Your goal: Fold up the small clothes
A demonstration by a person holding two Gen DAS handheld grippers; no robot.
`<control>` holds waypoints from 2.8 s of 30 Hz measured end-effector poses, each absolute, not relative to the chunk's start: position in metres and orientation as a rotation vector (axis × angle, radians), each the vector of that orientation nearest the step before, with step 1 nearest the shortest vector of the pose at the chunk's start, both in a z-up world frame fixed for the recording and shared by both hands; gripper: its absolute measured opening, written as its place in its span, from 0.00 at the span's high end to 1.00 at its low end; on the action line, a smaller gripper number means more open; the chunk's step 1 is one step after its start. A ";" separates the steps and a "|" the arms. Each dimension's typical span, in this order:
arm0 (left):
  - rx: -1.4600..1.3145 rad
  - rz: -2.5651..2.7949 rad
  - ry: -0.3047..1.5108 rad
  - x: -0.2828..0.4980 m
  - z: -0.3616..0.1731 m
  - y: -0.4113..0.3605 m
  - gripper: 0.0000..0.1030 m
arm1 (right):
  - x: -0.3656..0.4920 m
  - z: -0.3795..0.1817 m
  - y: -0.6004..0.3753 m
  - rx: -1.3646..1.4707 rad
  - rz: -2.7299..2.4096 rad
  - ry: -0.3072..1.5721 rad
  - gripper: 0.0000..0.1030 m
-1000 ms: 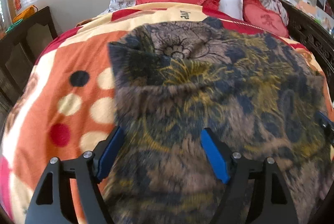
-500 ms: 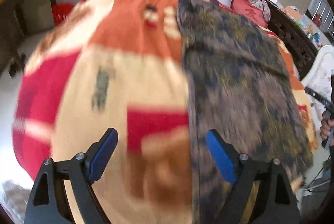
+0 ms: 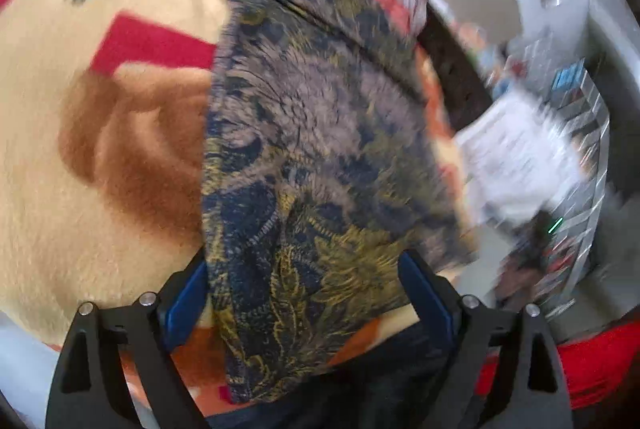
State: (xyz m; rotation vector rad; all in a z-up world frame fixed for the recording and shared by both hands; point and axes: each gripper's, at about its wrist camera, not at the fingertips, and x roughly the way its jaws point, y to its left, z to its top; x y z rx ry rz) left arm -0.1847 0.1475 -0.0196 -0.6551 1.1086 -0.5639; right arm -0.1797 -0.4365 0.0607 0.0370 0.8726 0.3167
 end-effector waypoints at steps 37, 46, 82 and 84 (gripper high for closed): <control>-0.496 -0.485 0.962 -0.257 0.044 0.151 0.97 | -0.255 0.064 -0.442 0.312 0.604 0.926 0.92; -0.553 -0.542 0.924 -0.315 0.077 0.168 0.97 | -0.303 0.115 -0.467 0.293 0.753 0.894 0.92; -0.600 -0.116 0.871 0.119 0.014 0.149 0.96 | 0.108 0.051 -0.447 0.480 0.327 0.788 0.92; -0.601 -0.101 0.884 0.125 0.009 0.151 0.94 | 0.121 0.043 -0.446 0.508 0.311 0.810 0.92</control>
